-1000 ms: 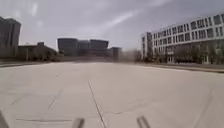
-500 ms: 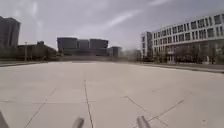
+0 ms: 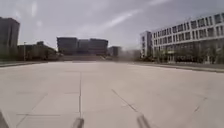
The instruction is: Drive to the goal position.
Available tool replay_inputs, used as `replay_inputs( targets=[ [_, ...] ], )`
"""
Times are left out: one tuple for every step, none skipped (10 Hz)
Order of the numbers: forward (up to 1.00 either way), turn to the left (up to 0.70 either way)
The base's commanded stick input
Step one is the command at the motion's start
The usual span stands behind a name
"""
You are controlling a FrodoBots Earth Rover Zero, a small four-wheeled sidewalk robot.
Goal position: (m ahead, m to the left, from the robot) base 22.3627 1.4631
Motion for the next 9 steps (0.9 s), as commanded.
replay_inputs(
  targets=[
    [0.7,0.0],
    [0.7,0.0],
    [0.7,0.0],
    [0.7,0.0],
    [0.7,0.0],
    [0.7,0.0],
    [0.7,0.0],
    [0.7,0.0],
    [0.7,0.0]
  ],
)
